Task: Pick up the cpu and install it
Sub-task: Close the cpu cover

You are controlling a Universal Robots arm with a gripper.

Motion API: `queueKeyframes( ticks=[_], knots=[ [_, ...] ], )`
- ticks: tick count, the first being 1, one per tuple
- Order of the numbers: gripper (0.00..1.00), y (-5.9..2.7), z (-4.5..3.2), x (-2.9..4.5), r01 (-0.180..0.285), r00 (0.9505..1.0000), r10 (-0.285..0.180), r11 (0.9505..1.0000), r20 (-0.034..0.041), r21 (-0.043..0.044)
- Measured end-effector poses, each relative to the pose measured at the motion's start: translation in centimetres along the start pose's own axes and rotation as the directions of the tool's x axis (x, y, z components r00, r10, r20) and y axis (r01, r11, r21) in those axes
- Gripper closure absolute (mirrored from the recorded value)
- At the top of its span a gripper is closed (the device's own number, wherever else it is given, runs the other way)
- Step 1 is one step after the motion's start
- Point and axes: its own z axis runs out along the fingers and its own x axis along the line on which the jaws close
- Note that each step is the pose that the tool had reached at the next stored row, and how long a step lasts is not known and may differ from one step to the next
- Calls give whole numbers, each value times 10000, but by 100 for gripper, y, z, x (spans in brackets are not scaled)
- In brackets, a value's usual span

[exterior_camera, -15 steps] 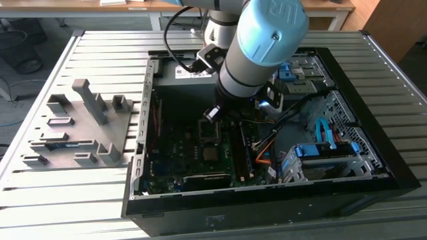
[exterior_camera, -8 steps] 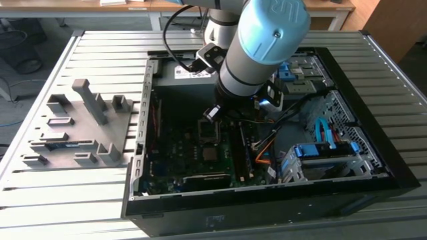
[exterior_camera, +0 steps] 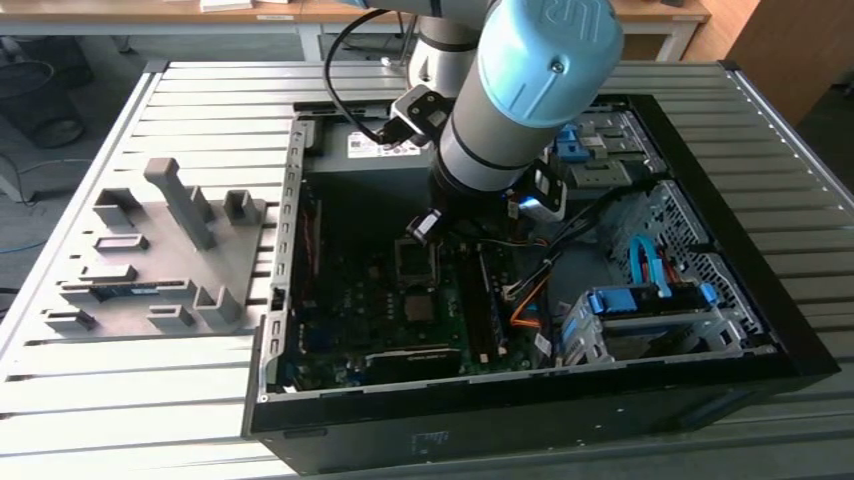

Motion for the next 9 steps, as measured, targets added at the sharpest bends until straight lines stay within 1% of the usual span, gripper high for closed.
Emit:
queueKeyframes(
  ticks=[6, 9],
  knots=[
    [90, 6, -17, -3, 8, 10000, -8, 10000, 11, -12],
    [90, -21, -17, -29, -24, 10000, 24, 10000, -47, -79]
  ],
)
